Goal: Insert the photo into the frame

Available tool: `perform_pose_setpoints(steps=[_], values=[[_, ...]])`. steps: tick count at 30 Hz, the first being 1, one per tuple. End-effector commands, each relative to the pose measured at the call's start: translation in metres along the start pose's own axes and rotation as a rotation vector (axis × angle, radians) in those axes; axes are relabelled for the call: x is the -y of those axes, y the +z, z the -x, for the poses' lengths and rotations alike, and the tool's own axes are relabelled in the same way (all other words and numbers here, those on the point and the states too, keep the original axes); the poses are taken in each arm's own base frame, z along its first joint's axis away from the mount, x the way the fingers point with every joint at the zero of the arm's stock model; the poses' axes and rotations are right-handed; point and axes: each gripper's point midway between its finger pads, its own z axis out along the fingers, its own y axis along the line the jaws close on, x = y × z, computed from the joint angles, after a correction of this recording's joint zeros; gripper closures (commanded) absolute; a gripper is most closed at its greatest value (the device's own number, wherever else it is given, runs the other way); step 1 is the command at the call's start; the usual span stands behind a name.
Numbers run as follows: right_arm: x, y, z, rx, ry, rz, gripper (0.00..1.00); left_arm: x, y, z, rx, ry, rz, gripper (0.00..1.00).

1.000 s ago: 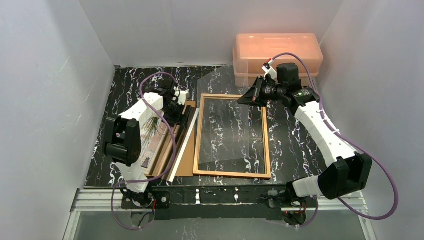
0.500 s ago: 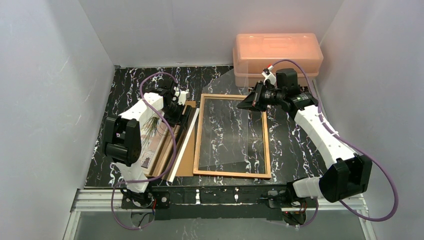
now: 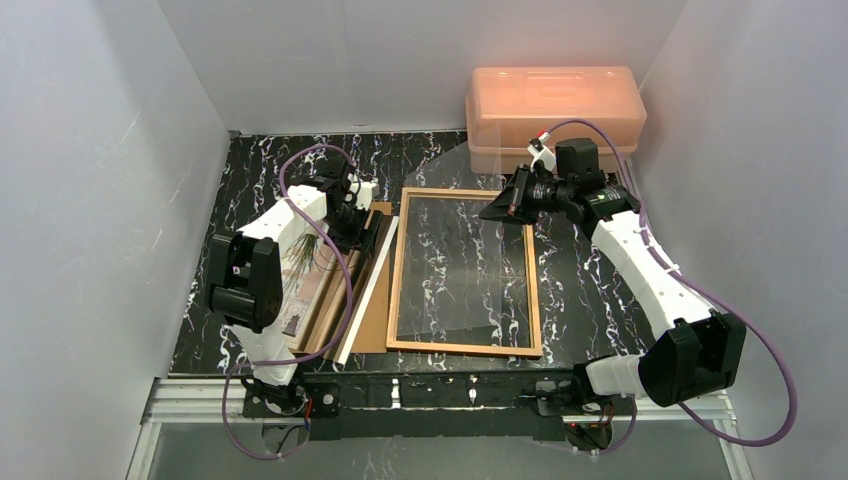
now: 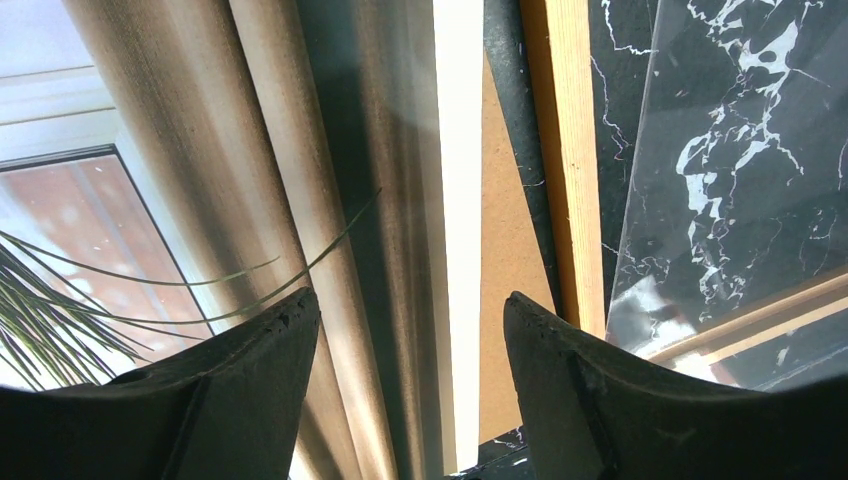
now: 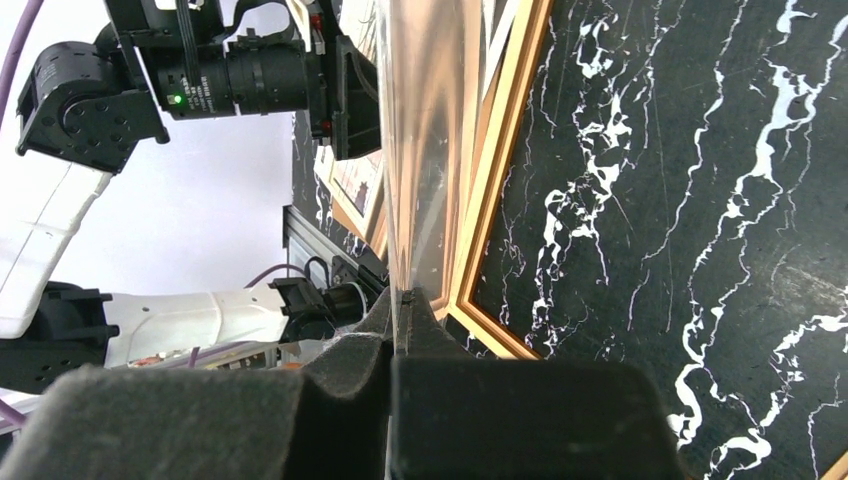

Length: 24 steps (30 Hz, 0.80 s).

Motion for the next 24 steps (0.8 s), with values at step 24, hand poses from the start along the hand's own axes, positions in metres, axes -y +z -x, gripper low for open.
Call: perform_pose_setpoints(steps=[24], values=[[-0.0028,-0.0097,0.0025,-0.003,-0.046,0.059,0.99,0.0055,-0.0097,-0.0019,0.006,-0.015,-0.024,0.35]])
